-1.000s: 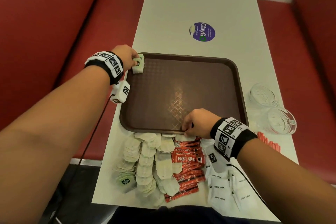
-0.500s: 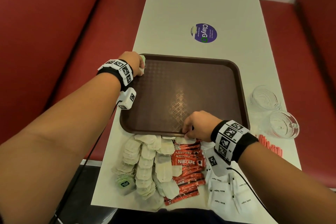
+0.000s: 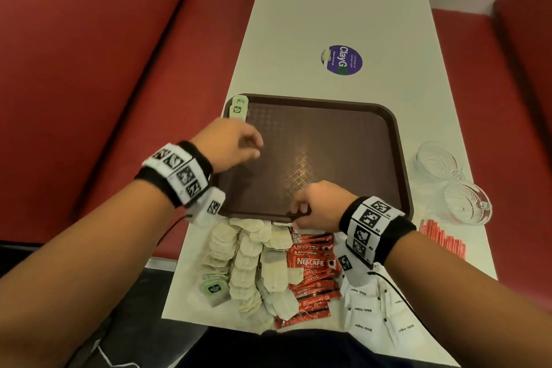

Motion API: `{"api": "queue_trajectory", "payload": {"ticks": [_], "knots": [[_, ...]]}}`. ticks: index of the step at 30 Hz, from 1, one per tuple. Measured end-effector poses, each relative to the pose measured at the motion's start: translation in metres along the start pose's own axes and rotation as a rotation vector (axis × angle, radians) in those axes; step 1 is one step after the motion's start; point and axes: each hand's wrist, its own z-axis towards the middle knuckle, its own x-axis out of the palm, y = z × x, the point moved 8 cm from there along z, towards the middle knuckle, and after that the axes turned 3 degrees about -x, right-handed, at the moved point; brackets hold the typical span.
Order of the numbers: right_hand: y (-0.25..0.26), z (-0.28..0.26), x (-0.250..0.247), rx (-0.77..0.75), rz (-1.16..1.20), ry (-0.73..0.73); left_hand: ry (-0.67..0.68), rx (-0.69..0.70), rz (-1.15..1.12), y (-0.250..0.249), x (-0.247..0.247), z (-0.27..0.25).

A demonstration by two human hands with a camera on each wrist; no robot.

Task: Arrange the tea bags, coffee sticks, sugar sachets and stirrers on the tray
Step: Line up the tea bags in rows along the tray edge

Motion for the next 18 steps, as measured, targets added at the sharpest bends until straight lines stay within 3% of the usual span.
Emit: {"api": "queue_trajectory", "payload": {"ticks": [4,7,12,18], "knots": [[0.026,-0.004,0.009,-0.097,-0.027,0.06,0.283,0.101,0.087,-0.01,0.052,-0.063],[0.035,-0.005,0.017,-0.133,-0.082,0.083,0.375,0.121,0.124,-0.002,0.08,-0.088],[0.045,-0.005,0.019,-0.213,-0.09,-0.015,0.235,0.103,0.129,0.009,0.083,-0.094],[0.041,-0.007,0.008,-0.273,0.095,-0.127,0.092,0.089,0.001,0.009,0.063,-0.093]]}}
